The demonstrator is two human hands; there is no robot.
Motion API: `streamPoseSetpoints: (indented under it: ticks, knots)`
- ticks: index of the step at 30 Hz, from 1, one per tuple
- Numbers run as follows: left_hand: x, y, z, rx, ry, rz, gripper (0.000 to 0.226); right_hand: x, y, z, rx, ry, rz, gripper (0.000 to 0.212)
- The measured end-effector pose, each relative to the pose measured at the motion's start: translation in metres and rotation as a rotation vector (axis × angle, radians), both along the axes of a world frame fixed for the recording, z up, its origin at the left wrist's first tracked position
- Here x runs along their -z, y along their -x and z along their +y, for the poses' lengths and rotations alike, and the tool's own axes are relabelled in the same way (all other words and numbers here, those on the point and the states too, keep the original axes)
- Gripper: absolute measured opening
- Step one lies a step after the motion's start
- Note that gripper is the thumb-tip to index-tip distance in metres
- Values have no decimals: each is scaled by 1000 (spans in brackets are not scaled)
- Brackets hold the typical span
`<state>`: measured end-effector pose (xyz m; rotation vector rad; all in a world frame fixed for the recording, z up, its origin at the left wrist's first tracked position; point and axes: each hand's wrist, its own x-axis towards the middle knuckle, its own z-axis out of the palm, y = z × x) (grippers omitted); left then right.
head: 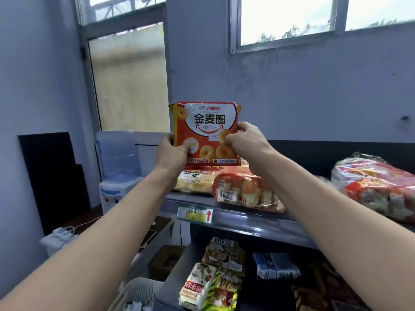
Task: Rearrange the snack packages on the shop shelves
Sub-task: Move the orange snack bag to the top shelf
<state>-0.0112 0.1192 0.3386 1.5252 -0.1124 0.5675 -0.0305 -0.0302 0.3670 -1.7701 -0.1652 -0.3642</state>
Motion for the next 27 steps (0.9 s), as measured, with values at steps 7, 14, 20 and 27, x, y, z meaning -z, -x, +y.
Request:
streamPoseSetpoints:
  ticks: [7,14,20,27]
  knots:
    - [3,-65,14,37,-5,29,20,0,-62,2,-111,11,125,25]
    - [3,-124,30,207,40,133,40,-2,-112,16,-119,93,250,64]
    - [-7,-174,55,280,-60,155,41,-12,-158,40,-83,63,297,69]
    - [3,-225,90,301,-25,231,47,-12,-200,86,-20,107,316,70]
